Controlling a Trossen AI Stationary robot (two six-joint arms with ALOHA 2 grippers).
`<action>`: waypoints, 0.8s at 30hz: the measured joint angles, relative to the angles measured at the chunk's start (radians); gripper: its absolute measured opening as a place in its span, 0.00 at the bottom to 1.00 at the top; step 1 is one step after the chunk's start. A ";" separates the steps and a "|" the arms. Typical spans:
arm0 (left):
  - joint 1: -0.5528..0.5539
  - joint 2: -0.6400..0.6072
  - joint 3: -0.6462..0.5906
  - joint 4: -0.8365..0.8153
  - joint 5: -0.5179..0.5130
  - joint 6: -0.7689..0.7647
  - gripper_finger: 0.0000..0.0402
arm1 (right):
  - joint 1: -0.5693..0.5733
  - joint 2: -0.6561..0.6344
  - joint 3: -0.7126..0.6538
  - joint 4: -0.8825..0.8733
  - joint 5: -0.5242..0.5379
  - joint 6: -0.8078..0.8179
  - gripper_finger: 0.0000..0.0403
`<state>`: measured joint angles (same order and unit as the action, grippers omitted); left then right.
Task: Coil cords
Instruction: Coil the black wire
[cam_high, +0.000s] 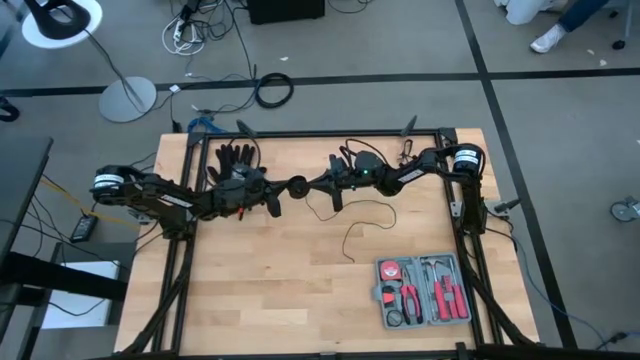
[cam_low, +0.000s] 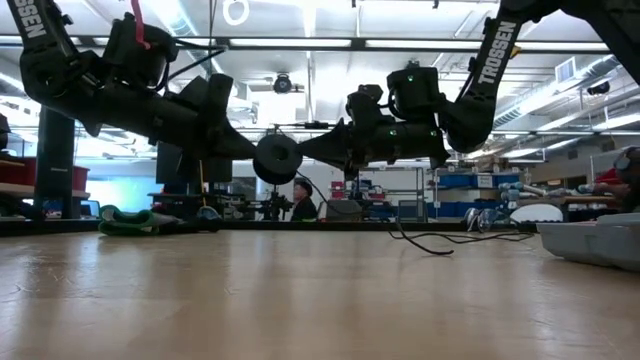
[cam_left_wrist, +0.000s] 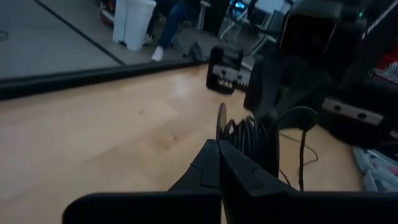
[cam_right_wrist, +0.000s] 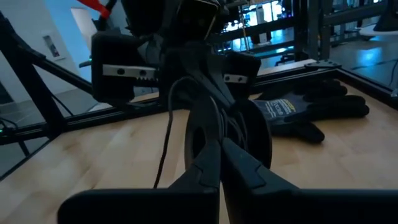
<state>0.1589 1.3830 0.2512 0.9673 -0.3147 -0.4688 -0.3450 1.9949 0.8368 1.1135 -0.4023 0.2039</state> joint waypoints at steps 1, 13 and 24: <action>0.000 0.000 0.000 -0.008 0.008 -0.007 0.00 | 0.000 0.000 0.000 0.002 0.000 -0.003 0.01; 0.047 0.001 0.000 -0.021 0.092 -0.037 0.00 | -0.018 -0.001 0.001 -0.002 -0.009 0.002 0.06; 0.050 0.001 0.004 -0.017 0.082 -0.034 0.00 | -0.152 -0.114 -0.101 -0.099 -0.217 0.095 0.11</action>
<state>0.2089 1.3838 0.2550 0.9504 -0.2331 -0.5030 -0.4969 1.8814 0.7362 1.0145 -0.6194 0.2985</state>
